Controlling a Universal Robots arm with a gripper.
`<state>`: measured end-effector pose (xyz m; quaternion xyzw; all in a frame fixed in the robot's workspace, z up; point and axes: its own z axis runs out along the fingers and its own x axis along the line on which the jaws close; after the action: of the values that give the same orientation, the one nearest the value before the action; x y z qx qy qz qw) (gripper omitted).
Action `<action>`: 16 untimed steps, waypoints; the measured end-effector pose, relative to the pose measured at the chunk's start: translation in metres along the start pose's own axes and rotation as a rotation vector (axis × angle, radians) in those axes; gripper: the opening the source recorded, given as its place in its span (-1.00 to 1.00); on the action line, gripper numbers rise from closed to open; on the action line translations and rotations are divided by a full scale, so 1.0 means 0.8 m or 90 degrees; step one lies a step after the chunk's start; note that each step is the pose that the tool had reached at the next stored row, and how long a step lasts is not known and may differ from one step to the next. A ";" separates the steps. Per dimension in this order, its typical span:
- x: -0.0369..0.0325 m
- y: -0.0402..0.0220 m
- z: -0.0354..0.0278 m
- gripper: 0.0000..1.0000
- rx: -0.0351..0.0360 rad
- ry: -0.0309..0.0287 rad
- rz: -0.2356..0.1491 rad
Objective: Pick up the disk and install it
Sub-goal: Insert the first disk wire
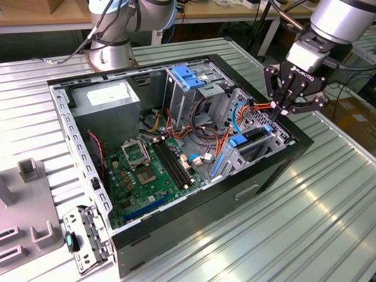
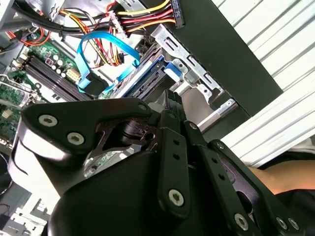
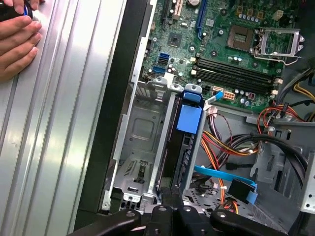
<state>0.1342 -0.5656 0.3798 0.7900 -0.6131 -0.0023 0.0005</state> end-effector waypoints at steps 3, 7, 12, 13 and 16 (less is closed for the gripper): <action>0.0002 -0.0018 -0.0002 -0.79 -0.0002 0.0002 -0.014; 0.0005 -0.0108 0.0001 -0.79 -0.0002 0.0001 -0.021; -0.0037 -0.0235 0.0000 -0.79 -0.0002 0.0002 -0.036; -0.0047 -0.0277 0.0001 -0.79 -0.0002 0.0002 -0.040; -0.0079 -0.0354 0.0000 -0.79 -0.0003 0.0003 -0.048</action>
<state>0.1601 -0.5525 0.3797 0.8124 -0.5831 -0.0023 0.0007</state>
